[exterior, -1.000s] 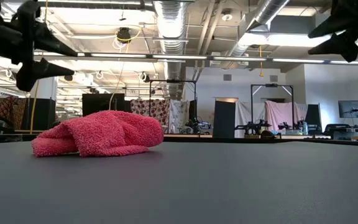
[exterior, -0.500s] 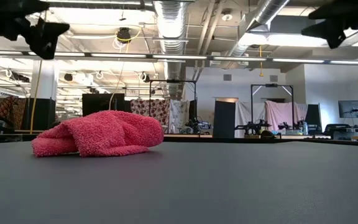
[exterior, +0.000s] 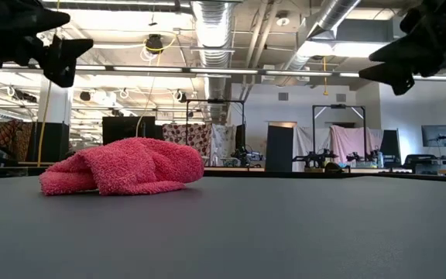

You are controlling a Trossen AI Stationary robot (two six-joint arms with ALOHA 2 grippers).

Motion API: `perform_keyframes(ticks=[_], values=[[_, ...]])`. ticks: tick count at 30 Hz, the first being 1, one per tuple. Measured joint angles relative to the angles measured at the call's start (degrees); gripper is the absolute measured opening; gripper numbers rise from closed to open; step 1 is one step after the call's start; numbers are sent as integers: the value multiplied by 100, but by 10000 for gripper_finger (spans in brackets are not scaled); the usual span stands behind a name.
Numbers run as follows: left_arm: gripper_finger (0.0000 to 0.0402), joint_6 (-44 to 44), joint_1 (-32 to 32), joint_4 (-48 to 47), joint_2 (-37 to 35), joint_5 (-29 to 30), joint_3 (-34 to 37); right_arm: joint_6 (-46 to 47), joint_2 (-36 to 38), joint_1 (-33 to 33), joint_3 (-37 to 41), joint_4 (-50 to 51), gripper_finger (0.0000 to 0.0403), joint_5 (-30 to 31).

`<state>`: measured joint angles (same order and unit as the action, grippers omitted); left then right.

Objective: Roll towel
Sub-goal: Return to Home Position

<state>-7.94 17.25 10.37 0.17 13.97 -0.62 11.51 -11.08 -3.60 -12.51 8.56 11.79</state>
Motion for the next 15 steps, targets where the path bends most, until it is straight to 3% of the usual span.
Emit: perform_keyframes(ticks=[7, 15], values=[[222, 16, -334, -196, 3, -432, 2, -211, -4, 0, 63, -5, 260, 3], [222, 36, -425, -712, 34, -267, 4, -1047, -6, 0, 63, 500, 260, 9]])
